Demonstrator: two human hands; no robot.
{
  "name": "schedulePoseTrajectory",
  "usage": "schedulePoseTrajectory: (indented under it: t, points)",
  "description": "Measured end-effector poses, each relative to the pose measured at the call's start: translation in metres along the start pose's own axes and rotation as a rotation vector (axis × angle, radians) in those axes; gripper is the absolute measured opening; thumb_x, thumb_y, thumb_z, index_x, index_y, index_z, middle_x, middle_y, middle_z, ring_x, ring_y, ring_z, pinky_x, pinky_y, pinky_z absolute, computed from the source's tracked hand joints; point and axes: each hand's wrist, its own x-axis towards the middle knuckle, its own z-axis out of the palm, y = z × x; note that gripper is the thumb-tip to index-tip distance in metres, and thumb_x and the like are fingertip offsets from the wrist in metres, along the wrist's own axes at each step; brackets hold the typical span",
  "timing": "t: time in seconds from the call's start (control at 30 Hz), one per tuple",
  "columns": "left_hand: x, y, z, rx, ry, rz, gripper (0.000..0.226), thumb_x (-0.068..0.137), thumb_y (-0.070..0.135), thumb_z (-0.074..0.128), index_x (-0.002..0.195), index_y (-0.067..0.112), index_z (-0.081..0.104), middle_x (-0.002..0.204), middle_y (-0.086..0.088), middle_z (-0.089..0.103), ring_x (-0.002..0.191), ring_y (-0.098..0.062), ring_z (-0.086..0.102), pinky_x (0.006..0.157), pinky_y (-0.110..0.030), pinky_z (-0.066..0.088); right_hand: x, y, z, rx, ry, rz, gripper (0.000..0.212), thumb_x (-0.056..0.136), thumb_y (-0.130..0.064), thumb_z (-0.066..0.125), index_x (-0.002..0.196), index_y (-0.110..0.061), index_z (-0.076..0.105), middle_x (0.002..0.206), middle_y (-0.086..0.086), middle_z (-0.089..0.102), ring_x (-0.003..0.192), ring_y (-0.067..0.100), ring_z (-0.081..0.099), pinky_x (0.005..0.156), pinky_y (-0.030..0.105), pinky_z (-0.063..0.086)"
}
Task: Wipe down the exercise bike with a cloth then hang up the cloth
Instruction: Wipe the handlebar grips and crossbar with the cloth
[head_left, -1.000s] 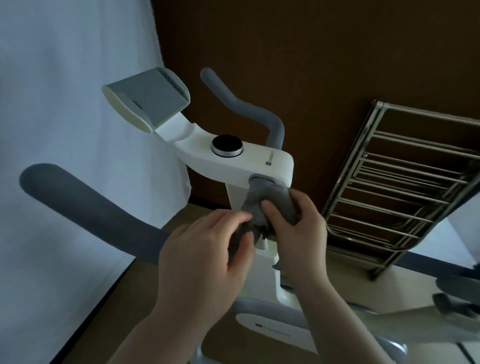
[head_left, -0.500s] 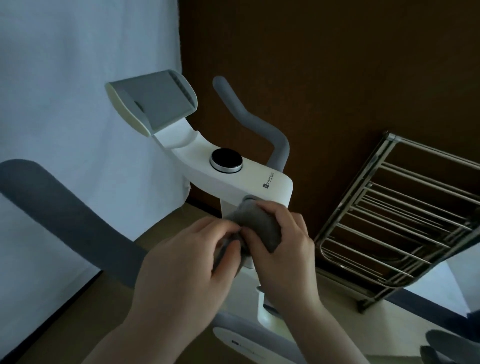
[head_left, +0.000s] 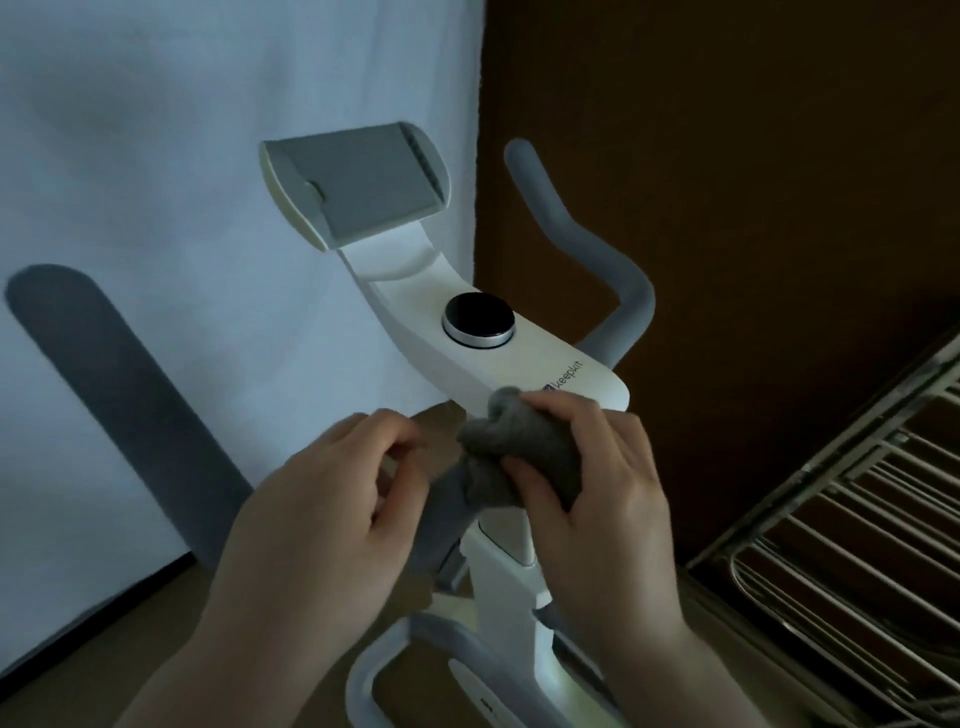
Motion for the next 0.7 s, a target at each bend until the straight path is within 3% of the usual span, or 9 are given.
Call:
schedulePoseTrajectory:
  t: [0.17, 0.33, 0.47, 0.53, 0.6, 0.7]
  points:
    - [-0.005, 0.01, 0.006, 0.123, 0.083, -0.125, 0.022, 0.09, 0.044, 0.04, 0.092, 0.037, 0.06, 0.077, 0.019, 0.06, 0.069, -0.002, 0.059, 0.057, -0.02, 0.048, -0.01, -0.012, 0.01, 0.11, -0.073, -0.155, 0.037, 0.081, -0.029, 0.054, 0.118, -0.03, 0.051, 0.113, -0.02, 0.049, 0.108, 0.011, 0.053, 0.08, 0.03, 0.056]
    - [-0.026, 0.011, 0.009, 0.103, 0.119, -0.06, 0.024, 0.09, 0.041, 0.04, 0.092, 0.033, 0.063, 0.082, 0.021, 0.06, 0.068, -0.001, 0.057, 0.058, -0.025, 0.048, 0.005, 0.001, 0.005, 0.16, -0.04, -0.026, 0.044, 0.077, -0.015, 0.077, 0.115, -0.024, 0.058, 0.11, -0.01, 0.057, 0.107, 0.016, 0.053, 0.077, 0.036, 0.056]
    - [-0.045, -0.003, 0.005, -0.027, 0.247, 0.006, 0.015, 0.087, 0.031, 0.046, 0.087, 0.026, 0.061, 0.088, 0.017, 0.06, 0.082, -0.004, 0.057, 0.073, -0.032, 0.05, -0.018, -0.027, 0.014, 0.203, -0.172, -0.137, 0.045, 0.076, -0.034, 0.068, 0.119, -0.038, 0.052, 0.106, -0.034, 0.038, 0.104, 0.0, 0.047, 0.082, 0.02, 0.046]
    - [-0.056, -0.02, -0.001, 0.006, 0.297, 0.026, 0.017, 0.088, 0.032, 0.048, 0.088, 0.025, 0.063, 0.104, 0.014, 0.062, 0.102, -0.004, 0.057, 0.095, -0.04, 0.045, -0.017, -0.027, 0.009, 0.19, -0.219, -0.108, 0.044, 0.077, -0.047, 0.059, 0.12, -0.042, 0.051, 0.109, -0.033, 0.04, 0.106, -0.002, 0.046, 0.088, 0.03, 0.05]
    - [-0.067, -0.036, -0.01, 0.03, 0.317, 0.02, 0.023, 0.089, 0.035, 0.047, 0.095, 0.025, 0.068, 0.122, 0.012, 0.059, 0.124, -0.005, 0.049, 0.109, -0.045, 0.035, -0.02, -0.025, 0.006, 0.234, -0.204, -0.05, 0.042, 0.077, -0.049, 0.063, 0.117, -0.045, 0.051, 0.114, -0.036, 0.046, 0.112, -0.003, 0.047, 0.096, 0.05, 0.047]
    - [-0.079, -0.061, -0.023, -0.007, 0.339, -0.003, 0.036, 0.089, 0.035, 0.046, 0.116, 0.022, 0.065, 0.139, 0.008, 0.051, 0.137, -0.007, 0.036, 0.111, -0.048, 0.032, -0.028, -0.06, 0.022, 0.295, -0.26, -0.025, 0.035, 0.079, -0.052, 0.06, 0.113, -0.051, 0.05, 0.11, -0.05, 0.043, 0.113, -0.016, 0.043, 0.1, 0.057, 0.044]
